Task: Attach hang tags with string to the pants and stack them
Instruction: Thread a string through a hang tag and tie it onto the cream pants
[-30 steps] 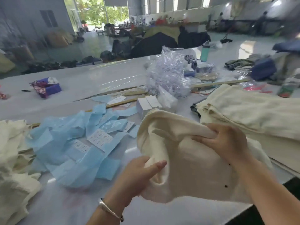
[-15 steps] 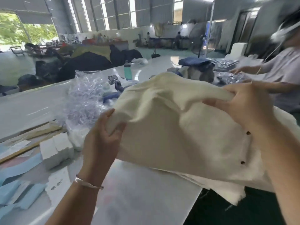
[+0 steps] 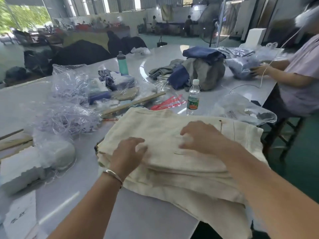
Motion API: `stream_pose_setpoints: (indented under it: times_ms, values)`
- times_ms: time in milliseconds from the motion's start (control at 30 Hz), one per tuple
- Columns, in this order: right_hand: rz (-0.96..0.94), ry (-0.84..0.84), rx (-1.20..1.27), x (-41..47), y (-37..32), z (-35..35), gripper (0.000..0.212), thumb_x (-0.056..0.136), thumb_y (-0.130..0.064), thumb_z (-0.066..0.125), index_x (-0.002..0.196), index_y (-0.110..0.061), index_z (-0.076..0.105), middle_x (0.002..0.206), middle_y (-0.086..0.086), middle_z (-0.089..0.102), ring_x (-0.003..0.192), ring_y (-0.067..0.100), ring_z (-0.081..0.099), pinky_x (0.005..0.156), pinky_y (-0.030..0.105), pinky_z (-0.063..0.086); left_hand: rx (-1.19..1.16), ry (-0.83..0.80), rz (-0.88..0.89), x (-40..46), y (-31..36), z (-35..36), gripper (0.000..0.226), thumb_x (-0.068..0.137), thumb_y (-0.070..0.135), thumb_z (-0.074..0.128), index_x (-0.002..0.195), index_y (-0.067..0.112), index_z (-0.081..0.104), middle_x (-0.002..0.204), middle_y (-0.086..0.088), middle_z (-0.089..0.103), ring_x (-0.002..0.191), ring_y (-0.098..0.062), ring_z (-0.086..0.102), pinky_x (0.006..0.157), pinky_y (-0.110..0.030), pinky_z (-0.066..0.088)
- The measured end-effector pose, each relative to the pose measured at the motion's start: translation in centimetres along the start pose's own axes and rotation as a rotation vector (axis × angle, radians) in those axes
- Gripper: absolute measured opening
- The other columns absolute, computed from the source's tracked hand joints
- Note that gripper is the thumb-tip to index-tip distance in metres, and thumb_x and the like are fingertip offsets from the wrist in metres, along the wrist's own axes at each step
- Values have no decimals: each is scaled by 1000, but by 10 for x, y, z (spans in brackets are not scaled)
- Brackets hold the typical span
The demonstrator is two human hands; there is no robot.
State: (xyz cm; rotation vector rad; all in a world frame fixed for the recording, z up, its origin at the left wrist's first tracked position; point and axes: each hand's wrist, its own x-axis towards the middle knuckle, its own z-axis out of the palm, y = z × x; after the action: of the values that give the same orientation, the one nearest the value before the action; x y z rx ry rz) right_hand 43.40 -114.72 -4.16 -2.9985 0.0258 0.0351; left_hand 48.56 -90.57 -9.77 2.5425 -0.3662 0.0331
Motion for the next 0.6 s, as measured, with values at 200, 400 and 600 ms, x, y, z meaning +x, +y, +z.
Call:
stream_pose_setpoints:
  times_ms: [200,400,600]
  values:
    - [-60,-56,-86,0,-4,19,52,88,-62,50,129,-30,51,132,-4,44,125,18,39,102,39,33,47,-82,20,1,-10,23,34,97,35,50,128,25,62,136,9,57,127,-14,50,106,-27,37]
    - [-216,198,274,-3,-53,28,25,83,-35,70,104,-24,66,120,-9,56,115,15,48,94,28,37,-306,1,-150,-29,-23,-14,11,90,27,65,88,28,75,92,15,72,91,-4,63,72,-18,41]
    - [-344,166,688,-14,-178,38,8,77,-20,73,71,-19,67,70,-6,66,69,9,60,70,32,50,-532,169,-254,-112,-80,-86,18,90,17,65,80,27,76,78,11,74,70,2,66,68,-22,47]
